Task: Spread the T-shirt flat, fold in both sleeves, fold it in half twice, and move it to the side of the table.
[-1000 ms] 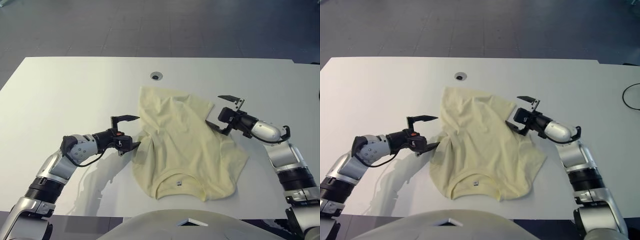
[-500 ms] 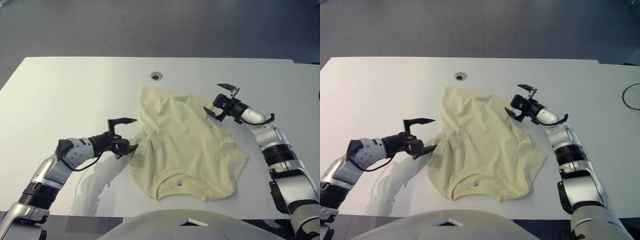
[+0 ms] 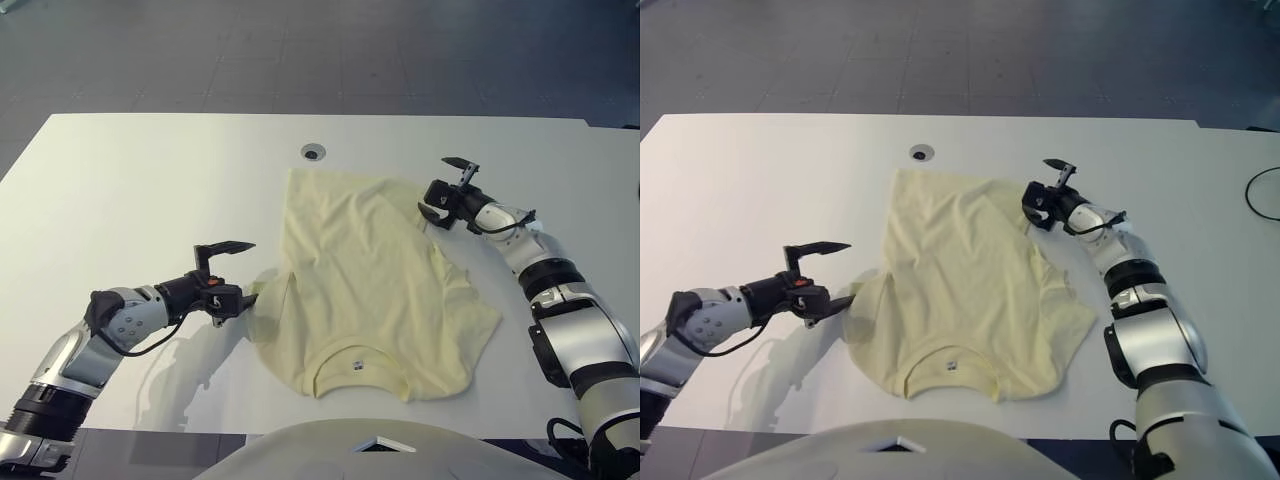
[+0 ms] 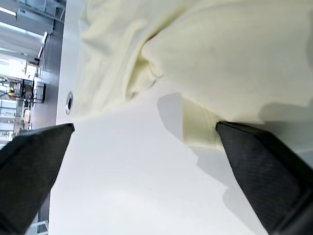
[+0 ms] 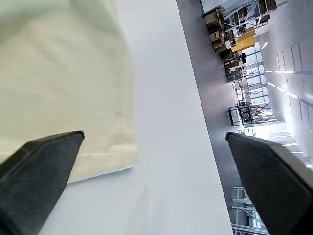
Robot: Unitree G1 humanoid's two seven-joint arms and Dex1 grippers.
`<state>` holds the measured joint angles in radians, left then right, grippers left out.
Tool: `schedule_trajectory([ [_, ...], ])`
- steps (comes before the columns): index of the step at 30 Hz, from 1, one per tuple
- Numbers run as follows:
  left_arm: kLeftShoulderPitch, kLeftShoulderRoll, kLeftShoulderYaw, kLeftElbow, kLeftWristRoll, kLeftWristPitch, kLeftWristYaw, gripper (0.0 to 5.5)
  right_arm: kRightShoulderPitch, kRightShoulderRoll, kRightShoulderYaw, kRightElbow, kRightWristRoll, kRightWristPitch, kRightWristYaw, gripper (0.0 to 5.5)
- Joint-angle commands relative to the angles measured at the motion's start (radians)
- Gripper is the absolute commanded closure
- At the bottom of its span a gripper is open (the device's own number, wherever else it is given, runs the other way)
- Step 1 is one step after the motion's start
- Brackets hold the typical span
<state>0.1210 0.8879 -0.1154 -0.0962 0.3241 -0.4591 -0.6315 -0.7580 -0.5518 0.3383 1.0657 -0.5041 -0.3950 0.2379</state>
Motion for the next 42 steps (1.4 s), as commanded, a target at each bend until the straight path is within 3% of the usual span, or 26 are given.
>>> schedule_trajectory([
  [1, 0.078, 0.027, 0.007, -0.022, 0.05, 0.045, -0.01, 0.1, -0.054, 0.013, 0.033, 0.093, -0.038, -0.016, -0.023, 0.11],
  [27, 0.357, 0.036, 0.163, -0.265, 0.077, 0.276, -0.025, 0.1, -0.233, 0.086, 0.186, 0.27, -0.222, 0.026, -0.263, 0.11],
  [36, 0.396, 0.031, 0.171, -0.327, 0.038, 0.309, -0.048, 0.1, -0.262, 0.094, 0.184, 0.276, -0.22, 0.032, -0.334, 0.11],
  [42, 0.359, 0.008, 0.292, -0.42, -0.048, 0.343, -0.032, 0.1, -0.256, 0.071, 0.117, 0.246, -0.145, -0.047, -0.313, 0.11],
])
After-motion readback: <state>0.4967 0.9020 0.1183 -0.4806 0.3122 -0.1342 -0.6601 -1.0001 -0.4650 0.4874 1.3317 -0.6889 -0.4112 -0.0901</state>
